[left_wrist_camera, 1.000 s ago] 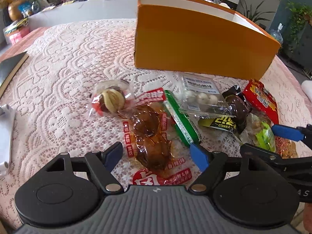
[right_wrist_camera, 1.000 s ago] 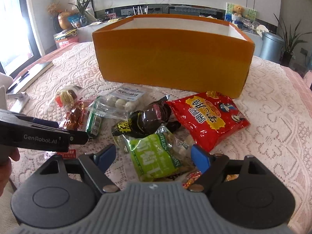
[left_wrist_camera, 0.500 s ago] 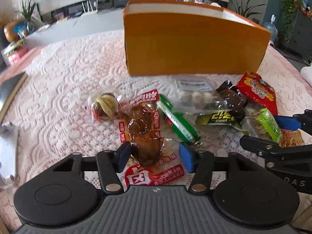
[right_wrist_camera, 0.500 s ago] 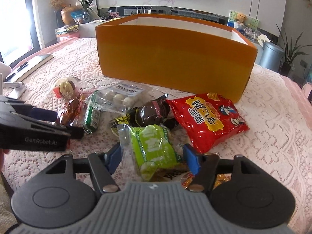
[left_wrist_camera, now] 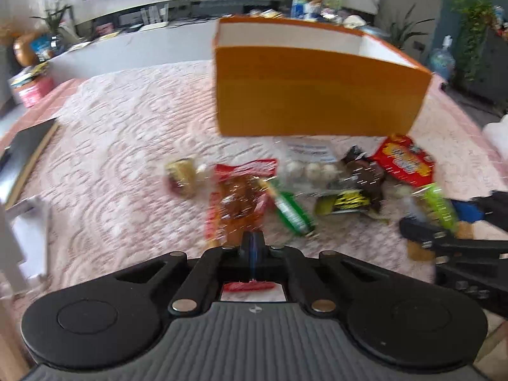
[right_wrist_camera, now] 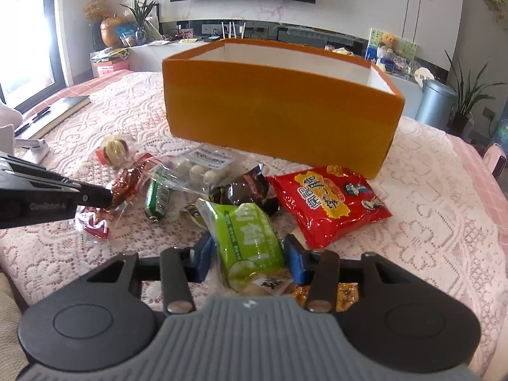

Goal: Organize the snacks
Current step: 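Grasp the green-wrapped snack with the right tool while the left tool grasps the duck-neck pack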

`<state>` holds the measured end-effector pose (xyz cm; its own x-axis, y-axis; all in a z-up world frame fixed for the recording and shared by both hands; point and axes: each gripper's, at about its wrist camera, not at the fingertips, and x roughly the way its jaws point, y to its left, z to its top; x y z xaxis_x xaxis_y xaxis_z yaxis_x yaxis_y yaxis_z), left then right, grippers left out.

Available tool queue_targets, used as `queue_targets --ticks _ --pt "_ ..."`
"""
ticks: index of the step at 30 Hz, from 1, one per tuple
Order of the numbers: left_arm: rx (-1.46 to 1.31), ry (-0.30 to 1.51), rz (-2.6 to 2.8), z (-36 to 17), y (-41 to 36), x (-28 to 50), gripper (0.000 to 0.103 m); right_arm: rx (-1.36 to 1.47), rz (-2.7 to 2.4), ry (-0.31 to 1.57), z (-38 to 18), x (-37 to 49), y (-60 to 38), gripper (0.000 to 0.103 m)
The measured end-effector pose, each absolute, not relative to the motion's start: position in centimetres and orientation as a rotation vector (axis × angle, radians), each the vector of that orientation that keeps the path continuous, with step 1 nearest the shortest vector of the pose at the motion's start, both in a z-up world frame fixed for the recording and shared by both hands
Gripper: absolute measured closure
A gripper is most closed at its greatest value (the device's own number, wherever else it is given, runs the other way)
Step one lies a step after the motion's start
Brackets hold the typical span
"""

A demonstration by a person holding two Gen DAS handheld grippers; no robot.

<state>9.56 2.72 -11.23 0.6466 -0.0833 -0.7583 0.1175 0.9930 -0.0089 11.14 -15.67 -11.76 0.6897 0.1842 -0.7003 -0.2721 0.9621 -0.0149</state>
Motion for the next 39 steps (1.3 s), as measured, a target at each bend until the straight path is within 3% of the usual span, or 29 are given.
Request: queue_targets --ticks 3,5,7,9,27,33,39 --pt "0.061 0.865 -0.097 -11.1 3.0 9.2 0.099 -0.122 0.254 0.76 -11.4 10.5 -15.9 0.057" --pt "0.067 0.859 -0.094 -11.0 3.4 9.1 0.077 -0.104 0.254 0.765 -11.4 10.3 -16.1 0.057" --pt "0.072 0.835 -0.104 -10.8 3.3 9.2 0.035 -0.078 0.254 0.772 -11.4 10.2 -16.4 0.057" --pt "0.077 0.805 -0.112 -10.6 3.2 9.4 0.027 -0.075 0.253 0.769 -11.4 10.2 -16.6 0.057" --pt "0.035 0.838 -0.202 -14.6 4.4 14.9 0.022 -0.061 0.278 0.766 -12.4 11.1 -16.5 0.057" --pt "0.075 0.81 -0.223 -14.6 3.9 14.6 0.033 -0.047 0.276 0.775 -12.9 11.5 -16.7 0.056" --pt "0.045 0.79 -0.21 -14.4 4.0 14.2 0.037 -0.052 0.278 0.771 -13.0 11.5 -16.7 0.056"
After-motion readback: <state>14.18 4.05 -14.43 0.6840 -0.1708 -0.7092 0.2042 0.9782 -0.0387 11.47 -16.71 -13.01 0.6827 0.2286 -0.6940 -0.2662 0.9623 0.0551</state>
